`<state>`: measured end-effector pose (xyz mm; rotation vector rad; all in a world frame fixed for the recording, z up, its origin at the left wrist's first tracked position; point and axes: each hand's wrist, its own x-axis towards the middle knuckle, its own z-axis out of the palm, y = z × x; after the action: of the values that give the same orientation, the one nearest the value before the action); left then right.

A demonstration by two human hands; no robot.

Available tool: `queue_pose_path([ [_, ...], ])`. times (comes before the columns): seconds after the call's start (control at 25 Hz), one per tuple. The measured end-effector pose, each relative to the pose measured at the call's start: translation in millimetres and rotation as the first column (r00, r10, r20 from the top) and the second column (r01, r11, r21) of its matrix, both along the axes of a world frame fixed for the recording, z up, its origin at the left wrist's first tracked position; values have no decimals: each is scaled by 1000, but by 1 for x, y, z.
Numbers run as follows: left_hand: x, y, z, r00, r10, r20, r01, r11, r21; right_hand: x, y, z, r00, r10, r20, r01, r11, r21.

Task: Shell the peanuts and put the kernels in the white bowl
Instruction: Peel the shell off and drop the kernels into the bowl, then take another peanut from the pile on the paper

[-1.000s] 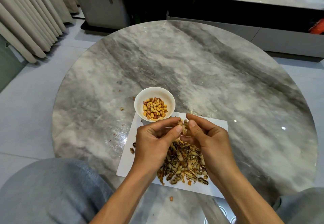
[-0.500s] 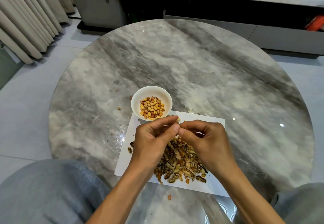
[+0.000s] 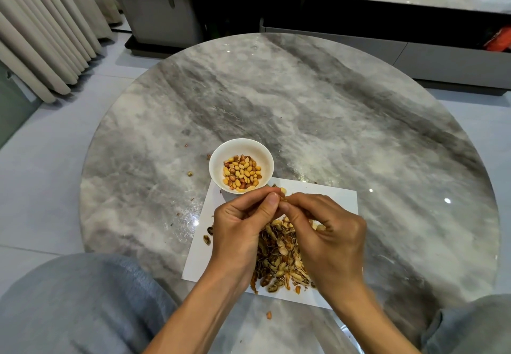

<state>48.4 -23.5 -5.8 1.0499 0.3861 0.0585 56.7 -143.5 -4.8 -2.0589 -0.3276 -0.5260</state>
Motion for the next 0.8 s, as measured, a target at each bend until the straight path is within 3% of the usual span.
queue_pose_path([
  [0.16,1,2,-2,1000,-9,6,9,999,34,8,-3,2,940,106,-325,-50,983,176],
  [0.28,3,4,-1,999,-30,34,30,999,12,9,-7,7,958,140,-251,-126,989,72],
  [0.36,4,5,1,998,-42,54,43,999,-26,7,-7,12,960,131,-248,-105,988,114],
  [0.4,5,6,1,998,-42,56,44,998,-43,7,-6,15,923,157,-351,-66,964,259],
  [0.48,6,8,2,997,-62,56,64,997,-49,9,-5,19,753,285,-593,156,798,582],
  [0.56,7,9,0,993,-107,50,107,994,-1,12,-7,17,590,364,-720,349,690,635],
  [0.68,6,8,-3,985,-169,38,155,958,242,16,-7,15,430,504,-749,503,555,662],
  [0.8,5,8,-7,959,-269,91,150,753,640,14,-5,14,340,647,-683,594,416,689],
])
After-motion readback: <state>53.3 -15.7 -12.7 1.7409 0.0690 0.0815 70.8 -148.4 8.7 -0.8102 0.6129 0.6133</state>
